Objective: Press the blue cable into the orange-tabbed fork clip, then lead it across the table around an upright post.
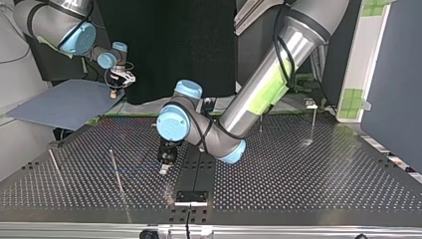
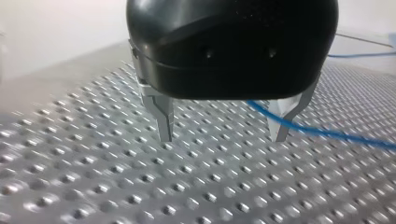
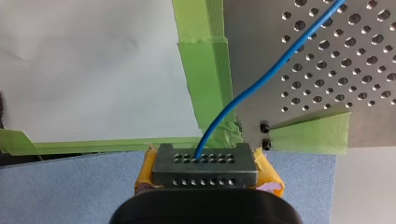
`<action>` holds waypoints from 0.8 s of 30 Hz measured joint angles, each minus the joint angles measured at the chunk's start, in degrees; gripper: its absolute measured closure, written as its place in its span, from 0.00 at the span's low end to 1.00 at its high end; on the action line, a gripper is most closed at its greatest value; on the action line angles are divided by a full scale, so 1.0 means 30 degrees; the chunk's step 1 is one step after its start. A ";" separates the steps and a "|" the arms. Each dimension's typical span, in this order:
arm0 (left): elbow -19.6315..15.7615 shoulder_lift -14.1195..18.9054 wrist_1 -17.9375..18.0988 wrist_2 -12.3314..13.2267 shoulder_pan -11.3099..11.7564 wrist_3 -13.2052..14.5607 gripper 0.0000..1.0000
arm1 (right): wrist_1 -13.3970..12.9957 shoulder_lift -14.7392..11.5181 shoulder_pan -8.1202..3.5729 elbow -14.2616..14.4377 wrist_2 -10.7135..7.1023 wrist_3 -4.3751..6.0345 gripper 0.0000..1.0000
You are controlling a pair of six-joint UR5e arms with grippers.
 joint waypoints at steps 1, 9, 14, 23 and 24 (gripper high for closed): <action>-0.0172 0.0163 0.0144 0.0169 0.0035 -0.0173 0.00 | 0.0003 0.0000 0.0005 0.0000 -0.0008 0.0000 1.00; -0.1361 0.1352 0.1249 0.1364 0.0058 -0.0612 0.00 | 0.0043 0.0001 0.0070 0.0000 -0.0021 -0.0001 1.00; -0.2215 0.2205 0.0992 0.2224 -0.0175 -0.0223 0.00 | 0.0066 0.0001 0.0084 -0.0001 -0.0038 -0.0001 1.00; -0.3756 0.3361 0.0176 0.3759 -0.0599 0.0305 0.00 | 0.0075 0.0000 0.0099 -0.0001 -0.0070 0.0001 1.00; -0.3914 0.3484 0.0182 0.3917 -0.0684 0.0380 0.00 | 0.0074 0.0000 0.0104 -0.0001 -0.0076 0.0001 1.00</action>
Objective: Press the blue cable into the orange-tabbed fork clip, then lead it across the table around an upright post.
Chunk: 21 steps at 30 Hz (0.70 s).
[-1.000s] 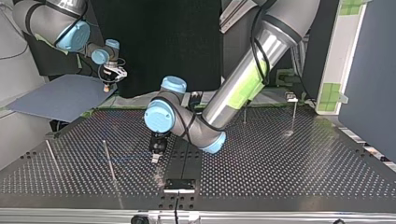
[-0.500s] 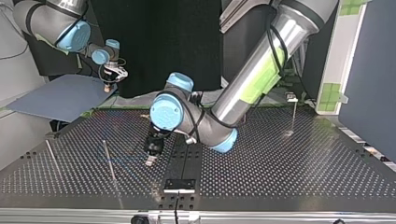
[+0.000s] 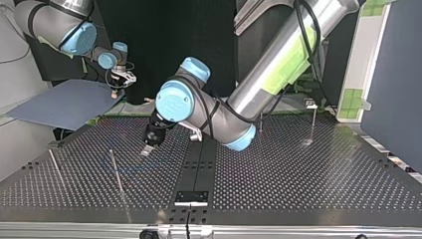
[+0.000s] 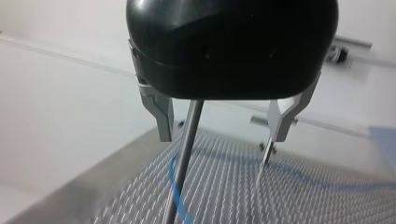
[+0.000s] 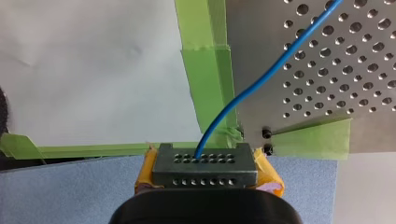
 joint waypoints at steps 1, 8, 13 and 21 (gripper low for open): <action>-0.0217 0.0194 0.0011 0.0225 -0.0104 0.0142 0.00 | -0.0001 0.0001 0.0004 0.0000 -0.0004 0.0000 1.00; -0.1173 0.0724 0.0356 0.1378 -0.0544 0.1041 0.00 | -0.0003 0.0001 0.0036 0.0000 -0.0012 0.0000 1.00; -0.1022 0.0737 0.0607 0.2051 -0.0836 0.1135 0.00 | -0.0015 0.0000 0.0071 -0.0006 -0.0041 -0.0001 1.00; -0.0103 0.0716 0.0965 0.2035 -0.1061 0.0090 0.00 | -0.0019 0.0001 0.0132 -0.0004 -0.0072 0.0000 1.00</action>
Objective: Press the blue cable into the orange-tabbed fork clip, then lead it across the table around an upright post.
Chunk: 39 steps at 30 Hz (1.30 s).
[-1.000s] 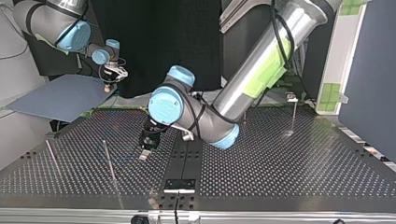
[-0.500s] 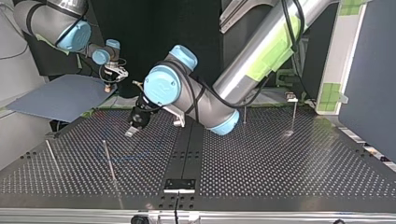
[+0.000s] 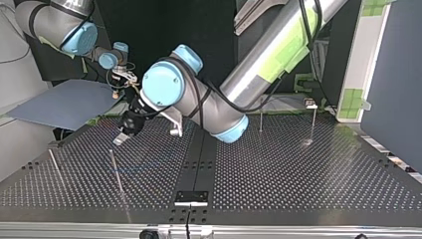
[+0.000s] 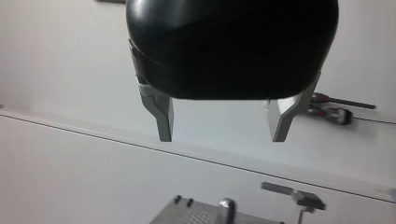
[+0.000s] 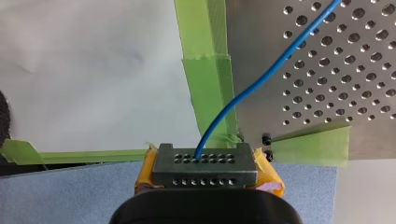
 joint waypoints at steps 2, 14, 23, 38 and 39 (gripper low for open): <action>0.0114 -0.0033 0.0015 -0.0203 0.0045 -0.0327 0.00 | 0.0008 0.0001 0.0006 0.0000 0.0001 0.0000 1.00; 0.0172 -0.0357 -0.1071 -0.2063 0.0384 -0.0438 0.00 | 0.0018 -0.0001 0.0050 -0.0004 -0.0086 0.0000 1.00; 0.0175 -0.0357 -0.1323 -0.2637 0.0404 -0.0001 0.00 | 0.0017 -0.0001 0.0056 0.0003 -0.0193 0.0138 1.00; 0.0181 -0.0341 -0.1976 -0.3681 0.0326 0.0442 0.00 | 0.0014 0.0000 0.0073 0.0002 -0.0409 0.0263 1.00; 0.0179 -0.0341 -0.2110 -0.3820 0.0313 0.0573 0.00 | 0.0014 -0.0001 0.0085 0.0001 -0.0409 0.0263 1.00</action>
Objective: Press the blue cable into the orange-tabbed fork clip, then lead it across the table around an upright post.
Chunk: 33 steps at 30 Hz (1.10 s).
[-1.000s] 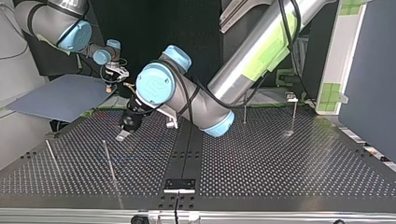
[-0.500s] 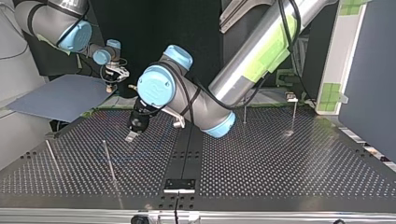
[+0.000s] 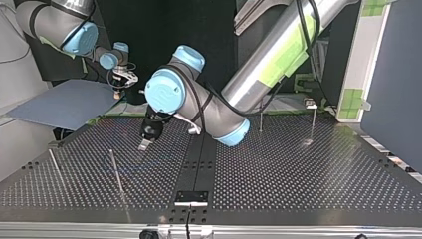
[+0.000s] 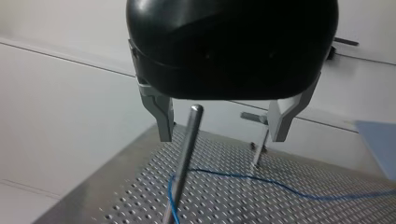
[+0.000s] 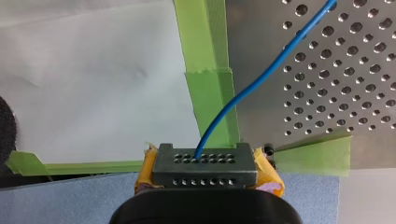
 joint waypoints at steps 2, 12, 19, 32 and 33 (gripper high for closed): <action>0.0001 -0.0001 -0.0274 -0.0364 -0.0014 0.0356 0.00 | -0.0004 0.0001 0.0015 -0.0003 -0.0002 0.0001 1.00; 0.0005 0.0003 -0.0488 -0.1846 -0.0015 0.1025 0.00 | -0.0030 -0.0001 0.0045 -0.0001 0.0018 0.0000 1.00; -0.0003 0.0004 -0.0504 -0.1986 -0.0002 0.1018 0.00 | -0.0054 0.0002 0.0057 -0.0004 0.0027 0.0000 1.00; -0.0007 0.0005 -0.0505 -0.1992 -0.0011 0.1012 0.00 | -0.0057 0.0002 0.0063 -0.0004 0.0022 0.0000 1.00; -0.0009 0.0006 -0.0508 -0.1993 -0.0008 0.1012 0.00 | -0.0057 0.0002 0.0063 -0.0002 0.0021 0.0000 1.00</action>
